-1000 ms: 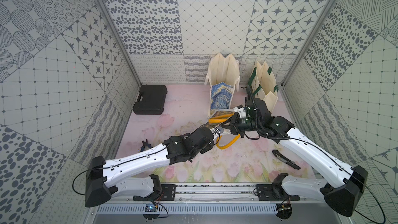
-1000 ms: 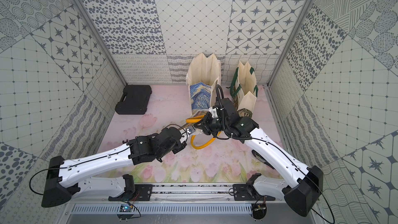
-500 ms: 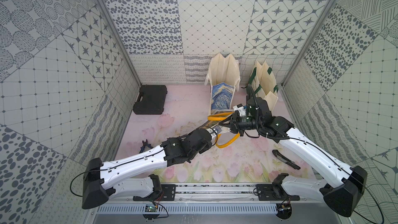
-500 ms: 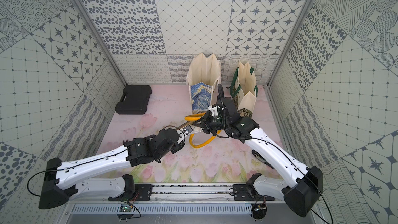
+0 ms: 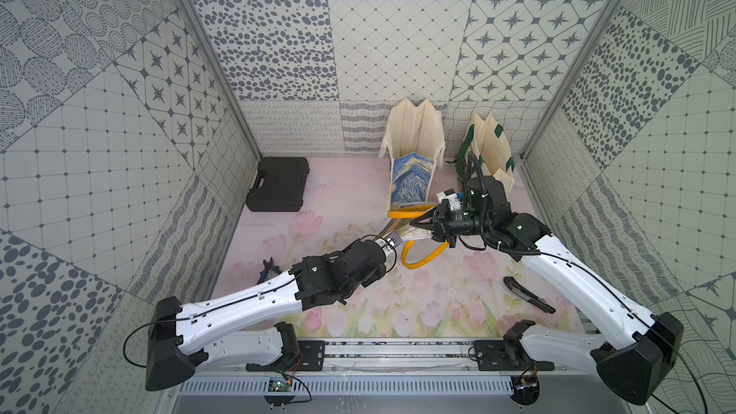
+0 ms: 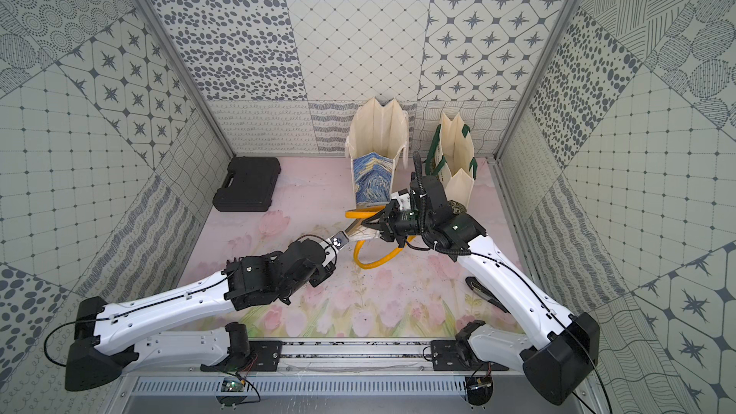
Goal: Put away the canvas bag
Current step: Press the canvas bag.
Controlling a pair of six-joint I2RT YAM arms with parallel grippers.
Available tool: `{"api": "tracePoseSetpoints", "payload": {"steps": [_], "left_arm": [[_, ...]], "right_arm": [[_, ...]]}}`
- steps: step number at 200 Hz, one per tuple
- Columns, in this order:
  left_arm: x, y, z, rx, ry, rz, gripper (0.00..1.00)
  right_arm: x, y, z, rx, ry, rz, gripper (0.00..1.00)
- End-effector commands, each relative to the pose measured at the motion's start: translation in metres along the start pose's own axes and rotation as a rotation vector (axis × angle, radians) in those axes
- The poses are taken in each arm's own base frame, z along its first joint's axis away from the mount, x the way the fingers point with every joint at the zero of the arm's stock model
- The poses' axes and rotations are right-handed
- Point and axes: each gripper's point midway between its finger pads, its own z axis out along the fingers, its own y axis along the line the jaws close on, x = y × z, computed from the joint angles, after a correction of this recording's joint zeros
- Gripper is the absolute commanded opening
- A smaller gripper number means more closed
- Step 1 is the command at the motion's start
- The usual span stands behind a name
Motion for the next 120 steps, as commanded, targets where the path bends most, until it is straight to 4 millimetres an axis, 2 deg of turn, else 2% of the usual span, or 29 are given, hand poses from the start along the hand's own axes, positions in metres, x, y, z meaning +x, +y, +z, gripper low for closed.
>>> {"api": "tracePoseSetpoints", "payload": {"steps": [1, 11, 22, 30, 48, 61, 65, 76, 120], "left_arm": [[0.027, -0.001, -0.003, 0.009, 0.092, 0.013, 0.12], [0.028, -0.001, -0.002, 0.004, 0.100, 0.006, 0.39], [0.030, -0.001, -0.002, 0.001, 0.111, 0.001, 0.55], [0.031, 0.000, -0.002, -0.001, 0.118, -0.003, 0.61], [0.033, 0.000, -0.004, 0.002, 0.131, -0.011, 0.62], [0.036, -0.001, -0.005, 0.006, 0.140, -0.013, 0.51], [0.037, -0.001, -0.005, 0.007, 0.144, -0.013, 0.41], [0.038, 0.000, -0.007, 0.006, 0.151, -0.020, 0.00], [0.026, 0.015, -0.031, 0.002, 0.117, -0.089, 0.00]], "right_arm": [[-0.004, 0.042, -0.019, -0.146, -0.048, -0.092, 0.00], [-0.004, 0.044, -0.020, -0.151, -0.047, -0.093, 0.00], [-0.004, 0.044, -0.021, -0.156, -0.045, -0.092, 0.00], [-0.004, 0.045, -0.021, -0.159, -0.043, -0.090, 0.00], [-0.004, 0.045, -0.022, -0.168, -0.033, -0.082, 0.00], [-0.004, 0.045, -0.022, -0.176, -0.023, -0.074, 0.00], [-0.004, 0.045, -0.022, -0.179, -0.017, -0.071, 0.00], [-0.003, 0.043, -0.020, -0.175, -0.002, -0.061, 0.00], [0.000, 0.030, -0.019, -0.147, 0.025, -0.054, 0.00]]}}
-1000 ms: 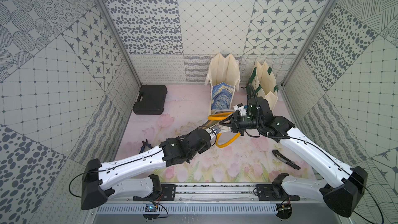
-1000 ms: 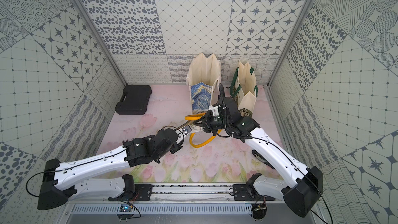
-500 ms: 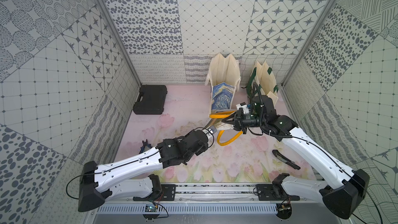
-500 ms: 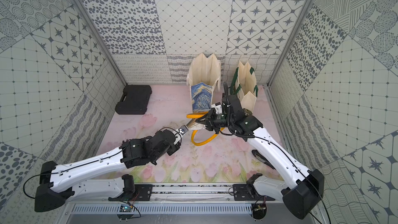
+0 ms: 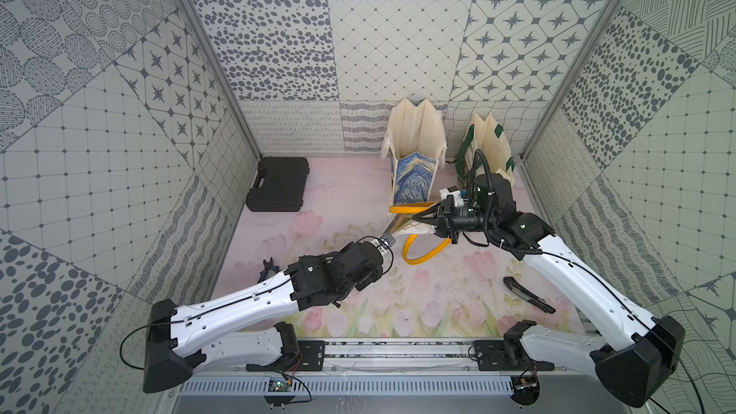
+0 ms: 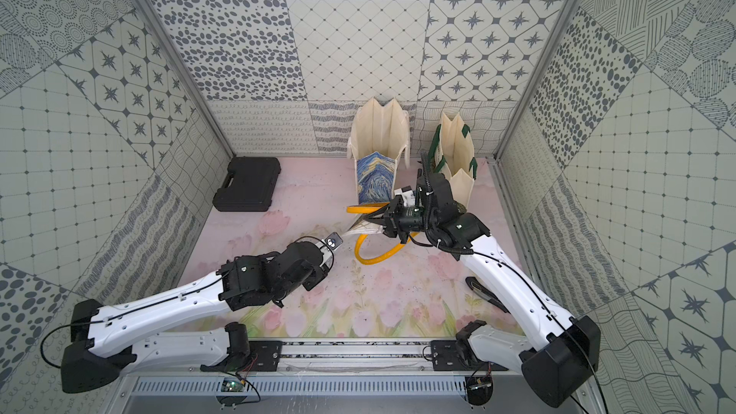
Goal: Put away the canvas bag
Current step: Press the canvas bag.
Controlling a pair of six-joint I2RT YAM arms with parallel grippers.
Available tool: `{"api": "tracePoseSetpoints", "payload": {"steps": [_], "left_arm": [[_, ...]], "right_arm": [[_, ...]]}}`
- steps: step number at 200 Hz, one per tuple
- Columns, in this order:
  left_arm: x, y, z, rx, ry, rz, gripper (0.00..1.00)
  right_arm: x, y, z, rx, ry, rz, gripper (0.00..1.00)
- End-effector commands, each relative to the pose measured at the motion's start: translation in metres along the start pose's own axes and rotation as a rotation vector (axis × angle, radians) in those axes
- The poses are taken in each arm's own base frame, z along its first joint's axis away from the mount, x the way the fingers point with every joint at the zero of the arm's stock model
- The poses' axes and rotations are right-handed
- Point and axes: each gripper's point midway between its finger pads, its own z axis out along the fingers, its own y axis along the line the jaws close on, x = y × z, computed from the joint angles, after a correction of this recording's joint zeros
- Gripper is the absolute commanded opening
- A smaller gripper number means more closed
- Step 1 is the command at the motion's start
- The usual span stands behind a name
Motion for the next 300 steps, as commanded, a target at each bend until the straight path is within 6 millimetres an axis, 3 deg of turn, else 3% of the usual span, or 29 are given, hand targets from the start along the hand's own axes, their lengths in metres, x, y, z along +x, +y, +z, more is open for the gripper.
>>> {"api": "tracePoseSetpoints", "payload": {"steps": [1, 32, 67, 107, 142, 213, 300], "left_arm": [[0.008, 0.012, -0.020, -0.006, 0.036, -0.054, 0.00], [-0.005, 0.015, -0.048, 0.068, -0.038, -0.098, 0.05], [-0.008, 0.022, -0.074, 0.113, -0.118, -0.144, 0.08], [-0.003, 0.035, -0.085, 0.075, -0.108, -0.135, 0.12], [0.003, 0.038, -0.085, 0.055, -0.077, -0.132, 0.17], [0.007, 0.035, -0.084, 0.068, -0.067, -0.134, 0.19], [0.000, 0.047, -0.094, 0.033, -0.177, -0.159, 0.41]], "right_arm": [[0.005, 0.021, -0.010, -0.082, 0.009, -0.079, 0.00], [0.014, 0.000, -0.002, -0.025, 0.092, -0.138, 0.00], [0.027, -0.052, 0.005, 0.105, 0.207, -0.180, 0.00], [0.044, -0.120, 0.007, 0.285, 0.303, -0.171, 0.01], [0.049, -0.160, 0.007, 0.391, 0.327, -0.150, 0.02], [0.043, -0.206, 0.010, 0.577, 0.354, -0.194, 0.02], [0.043, -0.238, 0.028, 0.621, 0.342, -0.187, 0.01]]}}
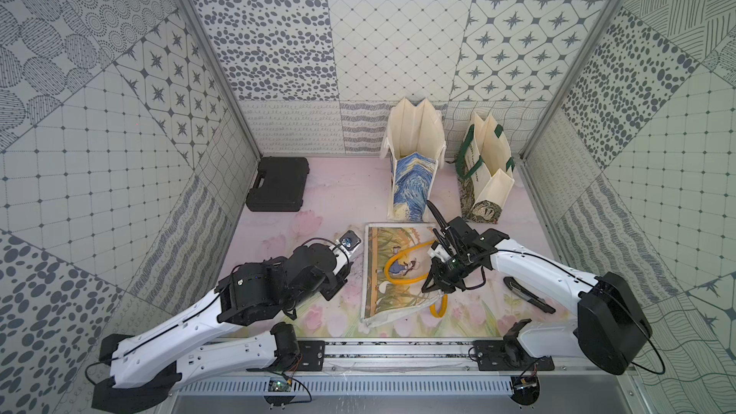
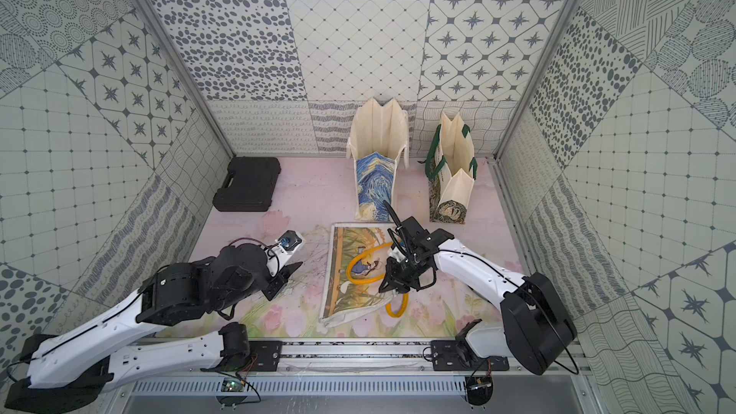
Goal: Put away the canvas bag
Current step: Press the canvas bag, then place the canvas bag at the center of the board.
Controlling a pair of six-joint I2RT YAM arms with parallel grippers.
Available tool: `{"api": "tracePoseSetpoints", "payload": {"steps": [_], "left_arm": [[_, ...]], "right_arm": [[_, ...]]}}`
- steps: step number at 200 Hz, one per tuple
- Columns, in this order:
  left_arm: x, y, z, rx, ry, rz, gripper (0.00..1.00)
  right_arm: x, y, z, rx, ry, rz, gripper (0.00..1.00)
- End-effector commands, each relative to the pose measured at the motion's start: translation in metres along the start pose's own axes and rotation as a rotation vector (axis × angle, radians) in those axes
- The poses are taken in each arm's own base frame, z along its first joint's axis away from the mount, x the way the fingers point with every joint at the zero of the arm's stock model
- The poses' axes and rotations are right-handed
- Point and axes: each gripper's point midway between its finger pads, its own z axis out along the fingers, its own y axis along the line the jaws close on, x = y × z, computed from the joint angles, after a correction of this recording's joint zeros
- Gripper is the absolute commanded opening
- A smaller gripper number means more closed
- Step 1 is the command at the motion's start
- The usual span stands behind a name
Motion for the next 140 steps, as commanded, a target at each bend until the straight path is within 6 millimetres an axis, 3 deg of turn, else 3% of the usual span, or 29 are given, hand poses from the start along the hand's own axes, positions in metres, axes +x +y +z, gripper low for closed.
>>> {"api": "tracePoseSetpoints", "payload": {"steps": [1, 65, 113, 127, 140], "left_arm": [[-0.011, 0.015, -0.006, -0.071, -0.075, -0.027, 0.41], [-0.012, 0.010, 0.013, -0.091, -0.029, -0.011, 0.44], [-0.015, 0.030, 0.010, -0.206, -0.046, -0.044, 0.48], [-0.015, 0.033, 0.009, -0.211, -0.042, -0.055, 0.48], [-0.012, 0.034, 0.010, -0.210, -0.023, -0.073, 0.48]], "right_arm": [[-0.005, -0.003, 0.012, 0.021, -0.005, -0.010, 0.01], [-0.013, 0.010, 0.041, 0.104, 0.034, -0.093, 0.06], [-0.020, 0.033, 0.065, 0.145, 0.082, -0.184, 0.10], [-0.019, 0.040, 0.070, 0.143, 0.096, -0.203, 0.15], [-0.018, 0.045, 0.071, 0.120, 0.102, -0.214, 0.28]]}}
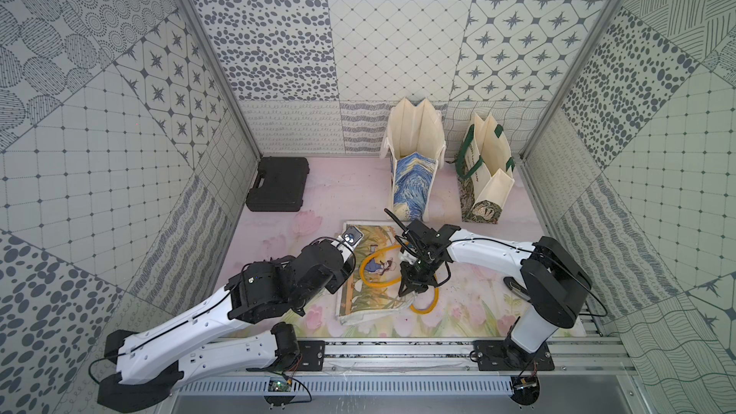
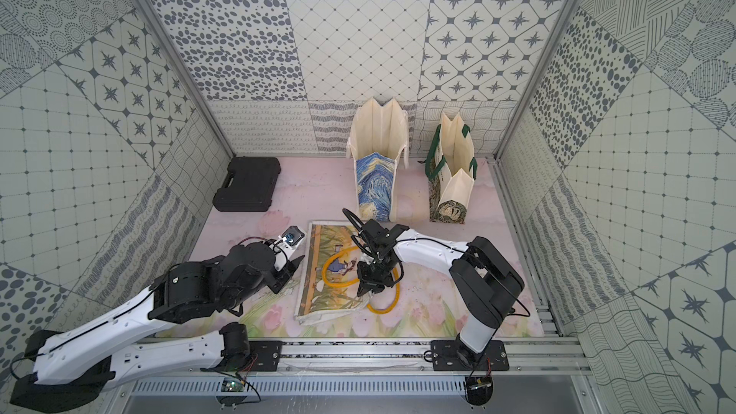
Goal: Put away the canvas bag
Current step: Place the canvas bag at the center of the board, then adjust the canvas bag at the center of the board.
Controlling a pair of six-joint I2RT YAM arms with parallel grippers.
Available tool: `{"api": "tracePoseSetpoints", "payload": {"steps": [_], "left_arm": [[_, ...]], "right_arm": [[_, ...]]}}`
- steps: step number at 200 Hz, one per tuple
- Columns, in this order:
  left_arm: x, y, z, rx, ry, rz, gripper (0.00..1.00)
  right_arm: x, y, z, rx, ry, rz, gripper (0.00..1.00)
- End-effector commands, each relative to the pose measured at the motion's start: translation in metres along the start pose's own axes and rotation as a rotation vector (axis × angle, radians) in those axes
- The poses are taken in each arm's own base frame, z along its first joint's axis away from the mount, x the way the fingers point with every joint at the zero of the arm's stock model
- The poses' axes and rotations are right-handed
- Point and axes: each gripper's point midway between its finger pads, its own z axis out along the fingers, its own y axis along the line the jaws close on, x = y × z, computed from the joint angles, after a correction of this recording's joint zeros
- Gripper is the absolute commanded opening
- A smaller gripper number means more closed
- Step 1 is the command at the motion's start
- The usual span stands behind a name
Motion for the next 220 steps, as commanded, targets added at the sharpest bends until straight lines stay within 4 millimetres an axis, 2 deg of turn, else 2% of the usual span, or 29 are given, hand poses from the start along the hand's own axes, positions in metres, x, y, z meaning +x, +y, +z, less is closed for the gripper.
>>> {"api": "tracePoseSetpoints", "payload": {"steps": [1, 16, 28, 60, 93, 125, 139, 155, 188, 220], "left_arm": [[-0.008, 0.019, -0.001, -0.084, -0.020, -0.070, 0.48], [-0.004, 0.019, 0.003, -0.069, 0.013, -0.091, 0.48], [-0.001, 0.017, 0.008, -0.050, 0.032, -0.108, 0.48], [0.001, 0.011, 0.027, -0.014, 0.069, -0.153, 0.48], [0.003, 0.008, 0.048, 0.022, 0.124, -0.240, 0.49], [-0.003, 0.007, 0.054, 0.044, 0.109, -0.268, 0.49], [-0.005, 0.007, 0.055, 0.046, 0.103, -0.271, 0.49], [-0.005, 0.007, 0.056, 0.052, 0.111, -0.269, 0.49], [0.004, 0.006, 0.062, 0.054, 0.153, -0.288, 0.50], [0.023, 0.025, 0.075, 0.087, 0.230, -0.538, 0.49]], "right_arm": [[-0.003, 0.012, 0.003, -0.024, 0.001, -0.059, 0.29], [0.001, 0.017, -0.001, -0.071, -0.011, -0.089, 0.46], [0.007, 0.016, -0.005, -0.076, -0.027, -0.101, 0.51], [0.029, -0.001, -0.018, -0.029, -0.038, -0.092, 0.51], [0.045, -0.015, -0.044, 0.036, -0.103, -0.094, 0.51], [0.040, -0.037, -0.077, 0.241, -0.205, -0.126, 0.51], [0.035, -0.039, -0.084, 0.281, -0.222, -0.131, 0.51], [0.028, -0.029, -0.083, 0.252, -0.228, -0.134, 0.50], [0.007, 0.008, -0.073, 0.172, -0.249, -0.178, 0.47], [-0.024, 0.059, -0.057, 0.122, -0.260, -0.246, 0.46]]}}
